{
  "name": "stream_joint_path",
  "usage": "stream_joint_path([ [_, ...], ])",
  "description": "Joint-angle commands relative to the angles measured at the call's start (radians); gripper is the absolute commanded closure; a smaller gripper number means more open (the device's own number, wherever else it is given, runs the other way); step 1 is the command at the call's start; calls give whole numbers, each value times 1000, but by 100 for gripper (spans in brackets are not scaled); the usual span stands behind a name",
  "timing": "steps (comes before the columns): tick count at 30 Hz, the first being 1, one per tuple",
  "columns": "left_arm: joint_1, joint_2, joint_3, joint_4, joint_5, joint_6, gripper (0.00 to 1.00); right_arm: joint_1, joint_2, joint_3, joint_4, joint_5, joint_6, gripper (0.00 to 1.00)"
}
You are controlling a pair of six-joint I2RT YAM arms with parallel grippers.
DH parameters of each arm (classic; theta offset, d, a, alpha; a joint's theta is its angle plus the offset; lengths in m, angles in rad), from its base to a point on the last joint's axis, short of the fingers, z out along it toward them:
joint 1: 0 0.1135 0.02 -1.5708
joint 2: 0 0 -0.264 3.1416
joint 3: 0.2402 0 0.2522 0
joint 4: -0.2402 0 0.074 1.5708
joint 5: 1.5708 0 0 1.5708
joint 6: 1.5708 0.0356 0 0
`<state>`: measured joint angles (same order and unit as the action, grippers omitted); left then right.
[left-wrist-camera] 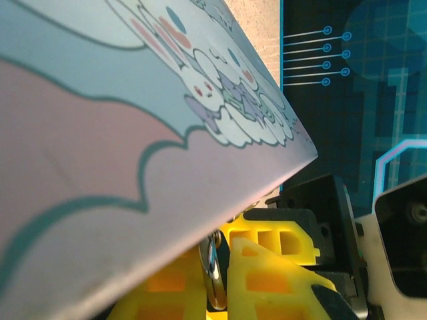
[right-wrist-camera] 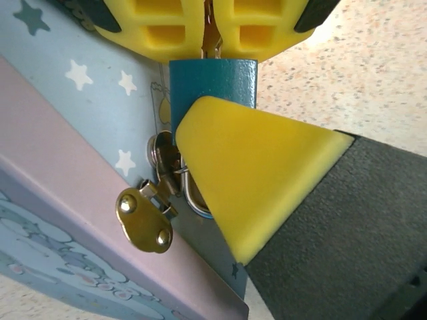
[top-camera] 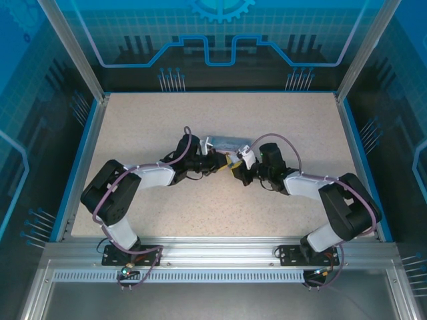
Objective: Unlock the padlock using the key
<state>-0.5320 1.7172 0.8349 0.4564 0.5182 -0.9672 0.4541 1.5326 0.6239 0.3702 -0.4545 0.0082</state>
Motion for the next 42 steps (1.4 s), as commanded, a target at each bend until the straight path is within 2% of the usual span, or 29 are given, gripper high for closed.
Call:
stream_joint_path([
  [1,24,-22,-16,-29,27,135,100,-45,34,25,35,-177,75,97],
  [7,35,-20,-33,-26,20,169,100,-60,46,28,33,-180,87,92],
  [10,42,-12,-39,-19,6,140,100,-60,17,10,24,-140,78,83],
  [14,49,-9,-52,14,-27,91,100,-63,-18,-18,0,-83,70,61],
  [18,67,-9,-57,44,-40,65,100,-74,-33,-61,32,-95,106,54],
  [23,72,-17,-48,40,-32,49,100,-69,-71,-87,40,-58,112,54],
  [25,72,-24,-47,29,-35,44,100,-45,-87,-87,24,-6,92,54],
  [33,72,-66,-48,-29,-43,-20,100,170,-104,-52,-17,434,-59,59],
  [35,72,-74,-42,-59,-43,-27,100,207,-89,-32,-14,505,-90,60],
  [38,72,-83,-37,-86,-41,-30,100,242,-59,8,-24,572,-128,60],
  [42,70,-88,-38,-81,-37,-41,100,262,-11,53,-36,581,-151,61],
])
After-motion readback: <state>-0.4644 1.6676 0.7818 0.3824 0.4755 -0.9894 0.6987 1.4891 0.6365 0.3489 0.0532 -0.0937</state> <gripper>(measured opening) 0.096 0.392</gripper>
